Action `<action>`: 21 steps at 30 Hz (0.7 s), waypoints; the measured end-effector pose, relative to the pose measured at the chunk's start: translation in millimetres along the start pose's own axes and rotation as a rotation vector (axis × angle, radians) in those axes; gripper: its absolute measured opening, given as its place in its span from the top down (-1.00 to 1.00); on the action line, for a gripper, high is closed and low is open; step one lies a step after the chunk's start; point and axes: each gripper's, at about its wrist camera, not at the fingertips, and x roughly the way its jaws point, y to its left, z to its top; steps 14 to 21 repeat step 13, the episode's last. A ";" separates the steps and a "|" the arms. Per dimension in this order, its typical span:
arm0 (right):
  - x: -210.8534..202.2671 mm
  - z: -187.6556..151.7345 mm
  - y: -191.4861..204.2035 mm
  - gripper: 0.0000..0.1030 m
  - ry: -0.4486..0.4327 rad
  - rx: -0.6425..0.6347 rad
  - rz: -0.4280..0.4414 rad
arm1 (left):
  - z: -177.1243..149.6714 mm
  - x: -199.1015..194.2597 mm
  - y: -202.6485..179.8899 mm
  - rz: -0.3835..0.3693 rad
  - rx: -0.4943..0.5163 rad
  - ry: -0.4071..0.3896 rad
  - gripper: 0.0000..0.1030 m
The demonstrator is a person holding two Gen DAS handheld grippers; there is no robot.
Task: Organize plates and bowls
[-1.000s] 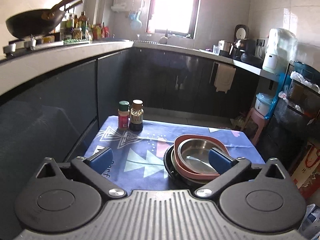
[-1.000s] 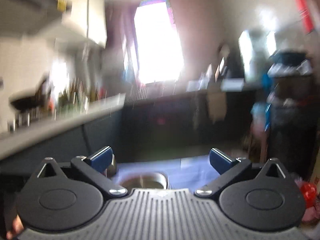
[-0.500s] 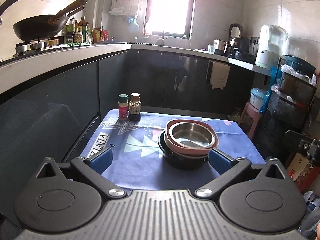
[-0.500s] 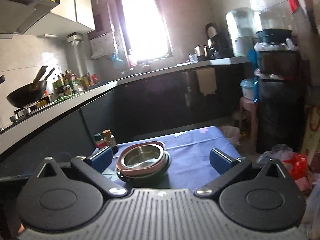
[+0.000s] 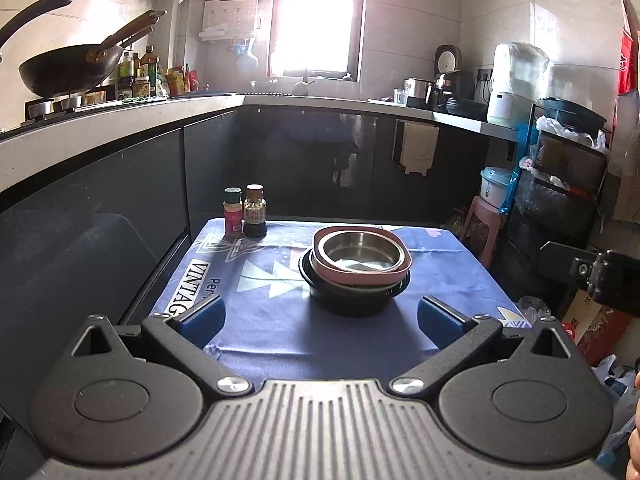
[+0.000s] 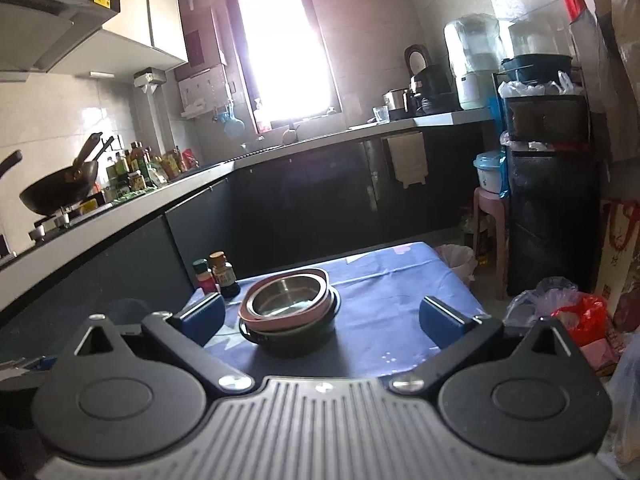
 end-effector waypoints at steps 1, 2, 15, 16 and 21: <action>-0.6 -0.6 -0.4 -1.00 0.002 0.002 0.001 | -0.8 -0.7 0.2 -0.001 0.001 -0.001 -0.99; -1.2 -1.1 -0.8 -1.00 0.004 0.006 0.002 | -1.0 -1.0 0.7 -0.003 0.001 -0.001 -0.99; -0.8 -4.9 0.5 -1.00 0.029 0.000 0.006 | -2.7 -1.0 1.1 -0.002 0.004 0.008 -0.99; -0.8 -4.9 0.5 -1.00 0.029 0.000 0.006 | -2.7 -1.0 1.1 -0.002 0.004 0.008 -0.99; -0.8 -4.9 0.5 -1.00 0.029 0.000 0.006 | -2.7 -1.0 1.1 -0.002 0.004 0.008 -0.99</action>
